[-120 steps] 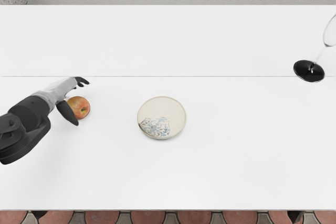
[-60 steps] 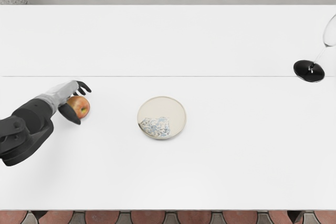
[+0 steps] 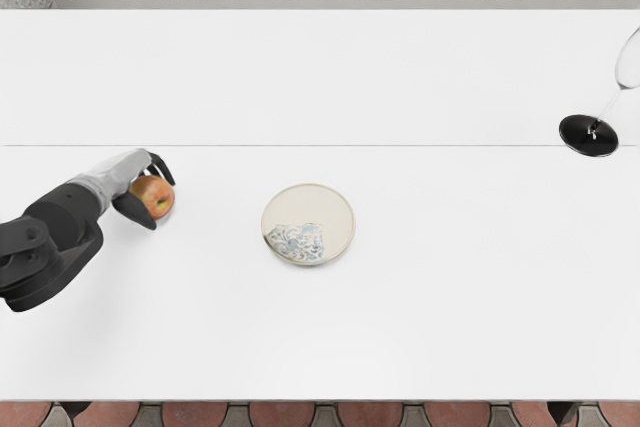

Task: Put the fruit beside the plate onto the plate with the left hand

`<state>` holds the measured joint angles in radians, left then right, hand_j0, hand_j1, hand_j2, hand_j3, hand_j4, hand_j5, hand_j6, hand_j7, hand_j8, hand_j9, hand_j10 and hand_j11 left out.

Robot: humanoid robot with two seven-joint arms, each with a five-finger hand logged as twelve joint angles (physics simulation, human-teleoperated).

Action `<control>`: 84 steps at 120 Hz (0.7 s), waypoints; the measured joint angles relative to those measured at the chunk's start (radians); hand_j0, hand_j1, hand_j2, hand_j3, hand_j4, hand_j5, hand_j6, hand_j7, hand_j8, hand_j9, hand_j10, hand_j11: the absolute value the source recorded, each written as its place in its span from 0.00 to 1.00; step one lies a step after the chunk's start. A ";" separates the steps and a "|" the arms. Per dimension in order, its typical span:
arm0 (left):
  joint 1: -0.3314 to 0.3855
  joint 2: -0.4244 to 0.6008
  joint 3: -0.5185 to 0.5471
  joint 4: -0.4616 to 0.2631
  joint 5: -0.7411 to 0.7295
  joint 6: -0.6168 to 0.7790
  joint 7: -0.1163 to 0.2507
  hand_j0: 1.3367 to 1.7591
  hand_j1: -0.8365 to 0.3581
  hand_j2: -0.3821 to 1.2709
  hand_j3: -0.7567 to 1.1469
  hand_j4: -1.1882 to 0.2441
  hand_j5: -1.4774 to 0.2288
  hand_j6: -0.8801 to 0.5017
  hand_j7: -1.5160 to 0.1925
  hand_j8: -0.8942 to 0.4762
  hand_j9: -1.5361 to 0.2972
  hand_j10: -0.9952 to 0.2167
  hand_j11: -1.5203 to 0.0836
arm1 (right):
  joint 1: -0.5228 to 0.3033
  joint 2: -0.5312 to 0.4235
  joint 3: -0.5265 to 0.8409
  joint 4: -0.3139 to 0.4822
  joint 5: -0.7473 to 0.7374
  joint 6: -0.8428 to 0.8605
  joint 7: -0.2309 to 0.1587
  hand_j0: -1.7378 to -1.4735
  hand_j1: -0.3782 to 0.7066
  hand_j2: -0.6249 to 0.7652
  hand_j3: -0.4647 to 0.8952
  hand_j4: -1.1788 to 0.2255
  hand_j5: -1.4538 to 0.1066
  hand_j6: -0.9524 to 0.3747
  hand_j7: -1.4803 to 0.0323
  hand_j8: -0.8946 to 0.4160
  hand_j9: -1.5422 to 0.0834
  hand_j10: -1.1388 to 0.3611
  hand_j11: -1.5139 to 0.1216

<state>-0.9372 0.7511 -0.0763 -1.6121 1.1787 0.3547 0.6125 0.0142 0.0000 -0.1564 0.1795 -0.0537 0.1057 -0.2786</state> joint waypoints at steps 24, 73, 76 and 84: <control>-0.055 -0.001 -0.013 -0.040 -0.006 -0.001 0.000 0.74 0.51 0.38 0.40 0.48 0.32 0.42 0.34 0.47 0.33 0.39 0.37 | 0.000 0.000 -0.001 -0.001 0.000 -0.001 0.000 0.30 0.03 0.45 0.34 0.84 0.93 0.72 0.98 0.68 0.95 0.76 0.93; -0.206 -0.005 -0.067 -0.134 -0.025 -0.010 0.000 0.73 0.47 0.43 0.40 0.52 0.27 0.46 0.30 0.52 0.29 0.44 0.31 | 0.001 0.000 -0.003 -0.002 -0.001 -0.001 0.000 0.30 0.03 0.45 0.34 0.84 0.93 0.72 0.98 0.68 0.95 0.76 0.93; -0.215 -0.021 -0.067 -0.135 -0.028 -0.011 0.000 0.73 0.46 0.44 0.40 0.53 0.27 0.47 0.29 0.52 0.29 0.45 0.31 | 0.001 0.000 -0.003 -0.002 -0.001 -0.001 0.000 0.30 0.03 0.45 0.34 0.84 0.93 0.72 0.98 0.68 0.95 0.76 0.93; -0.225 -0.066 -0.069 -0.137 -0.032 -0.014 0.000 0.73 0.46 0.43 0.40 0.53 0.26 0.47 0.29 0.53 0.29 0.46 0.31 | 0.000 0.000 -0.003 -0.002 -0.001 -0.001 0.000 0.30 0.03 0.45 0.34 0.84 0.93 0.72 0.98 0.68 0.95 0.76 0.93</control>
<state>-1.1622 0.6852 -0.1450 -1.7487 1.1463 0.3404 0.6120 0.0146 0.0000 -0.1595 0.1779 -0.0551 0.1043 -0.2787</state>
